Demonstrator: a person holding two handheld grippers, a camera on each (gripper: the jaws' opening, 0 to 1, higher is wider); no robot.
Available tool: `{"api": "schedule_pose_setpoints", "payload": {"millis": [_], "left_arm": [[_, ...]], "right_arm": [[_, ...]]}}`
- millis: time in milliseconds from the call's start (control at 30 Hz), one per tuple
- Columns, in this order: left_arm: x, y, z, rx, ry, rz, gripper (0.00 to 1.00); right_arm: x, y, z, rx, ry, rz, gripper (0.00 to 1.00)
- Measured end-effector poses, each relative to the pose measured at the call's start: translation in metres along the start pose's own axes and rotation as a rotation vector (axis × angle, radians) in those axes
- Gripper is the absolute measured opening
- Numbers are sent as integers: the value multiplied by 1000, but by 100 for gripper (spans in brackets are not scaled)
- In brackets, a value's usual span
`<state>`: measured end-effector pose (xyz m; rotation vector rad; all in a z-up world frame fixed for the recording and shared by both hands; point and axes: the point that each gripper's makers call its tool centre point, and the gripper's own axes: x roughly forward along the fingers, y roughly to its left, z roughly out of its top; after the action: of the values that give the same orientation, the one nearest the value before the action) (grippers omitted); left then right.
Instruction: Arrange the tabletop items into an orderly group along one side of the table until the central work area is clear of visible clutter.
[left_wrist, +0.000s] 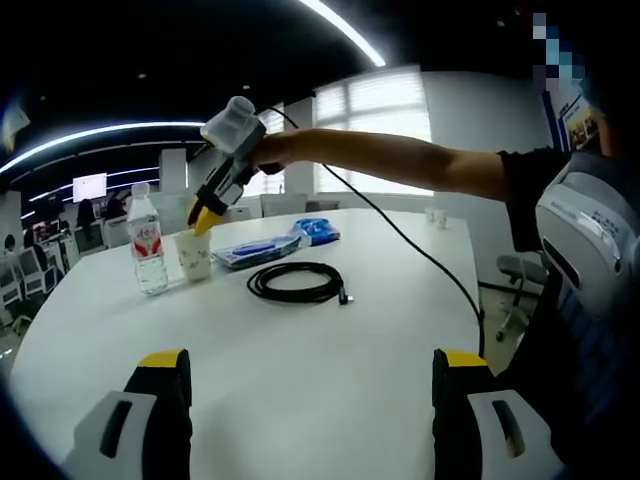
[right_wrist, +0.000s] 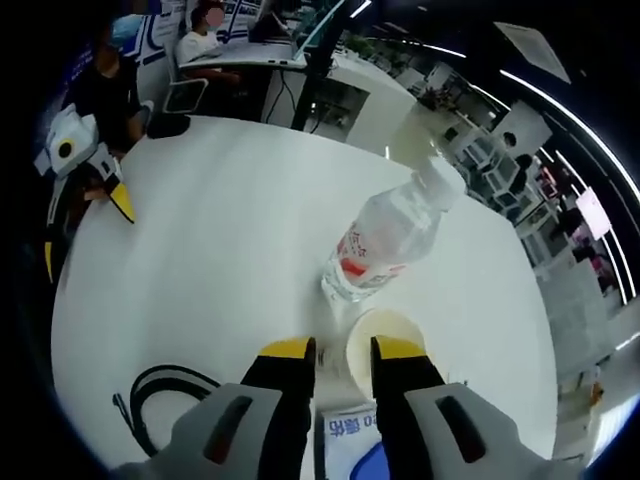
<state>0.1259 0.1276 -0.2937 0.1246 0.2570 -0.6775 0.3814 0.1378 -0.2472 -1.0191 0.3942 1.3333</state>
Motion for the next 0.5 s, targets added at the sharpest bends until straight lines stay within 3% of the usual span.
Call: {"api": "schedule_pose_setpoints", "payload": {"millis": [167, 267, 500], "left_arm": [[1, 1, 0, 2, 12, 16, 100], [1, 1, 2, -3, 4, 20, 100], [1, 0, 6, -4, -5, 27, 100]], "right_arm": [[-10, 6, -3, -6, -41, -21, 24], [-19, 8, 1, 31, -98, -36, 30], [-37, 12, -9, 53, -136, -55, 43]]}}
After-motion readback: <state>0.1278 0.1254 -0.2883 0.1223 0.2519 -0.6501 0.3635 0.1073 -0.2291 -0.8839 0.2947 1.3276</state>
